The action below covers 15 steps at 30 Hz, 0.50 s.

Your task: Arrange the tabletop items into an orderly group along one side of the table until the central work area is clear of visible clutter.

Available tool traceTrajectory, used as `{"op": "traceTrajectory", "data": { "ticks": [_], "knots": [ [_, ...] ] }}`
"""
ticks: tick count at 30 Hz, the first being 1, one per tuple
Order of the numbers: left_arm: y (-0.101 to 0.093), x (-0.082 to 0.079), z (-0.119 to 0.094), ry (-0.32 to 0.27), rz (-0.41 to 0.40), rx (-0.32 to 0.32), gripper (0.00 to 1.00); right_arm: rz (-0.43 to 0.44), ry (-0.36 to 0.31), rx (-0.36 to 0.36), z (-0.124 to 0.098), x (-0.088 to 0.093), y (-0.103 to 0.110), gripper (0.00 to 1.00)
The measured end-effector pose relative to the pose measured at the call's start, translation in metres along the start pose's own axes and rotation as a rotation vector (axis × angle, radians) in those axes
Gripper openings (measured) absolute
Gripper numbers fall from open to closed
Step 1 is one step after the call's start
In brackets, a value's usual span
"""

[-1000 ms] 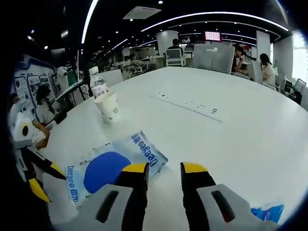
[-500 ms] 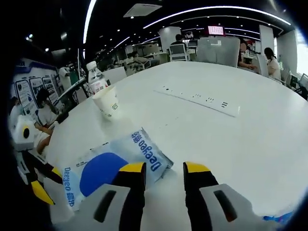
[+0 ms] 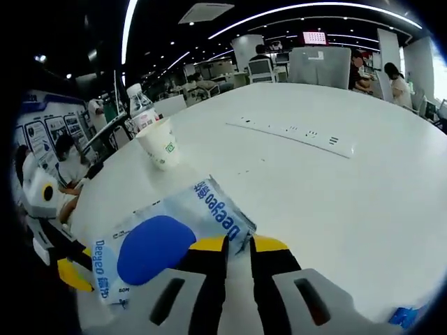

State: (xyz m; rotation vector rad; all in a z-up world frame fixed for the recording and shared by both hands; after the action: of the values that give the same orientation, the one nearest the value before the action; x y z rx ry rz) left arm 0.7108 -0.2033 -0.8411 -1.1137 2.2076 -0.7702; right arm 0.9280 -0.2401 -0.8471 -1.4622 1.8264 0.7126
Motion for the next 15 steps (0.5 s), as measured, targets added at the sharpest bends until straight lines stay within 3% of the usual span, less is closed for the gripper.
{"op": "traceTrajectory", "data": {
  "ticks": [2, 10, 12, 15],
  "knots": [
    [-0.0013, 0.001, -0.0029, 0.0, -0.031, 0.003, 0.18, 0.005, -0.004, 0.0, -0.0017, 0.0008, -0.0008, 0.02],
    [0.0014, 0.0011, -0.0022, -0.001, -0.11, 0.019, 0.08, 0.0, -0.002, 0.007, -0.0065, 0.0045, -0.0011, 0.0],
    [-0.003, 0.0041, -0.0029, 0.017, -0.121, 0.032, 0.0, -0.008, -0.002, 0.001, -0.0081, 0.0043, 0.0002, 0.0],
    [-0.0038, 0.0035, -0.0011, 0.01, -0.119, 0.032, 0.0, -0.01, -0.006, 0.005, -0.0092, 0.0037, 0.0005, 0.0]
  ]
}}
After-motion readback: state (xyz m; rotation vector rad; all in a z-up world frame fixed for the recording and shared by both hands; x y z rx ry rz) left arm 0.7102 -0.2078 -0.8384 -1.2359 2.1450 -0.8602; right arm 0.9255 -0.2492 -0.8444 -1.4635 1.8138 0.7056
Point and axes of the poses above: the point that each gripper's makers call its tool centre point, and the gripper's own axes: z roughly forward along the fingers, y roughly to its left, x roughly out of its underside, the point moved 4 cm from there along -z, roughly backward along the fingers, and after that the axes turned 15 degrees about -z, right-handed, at the moved point
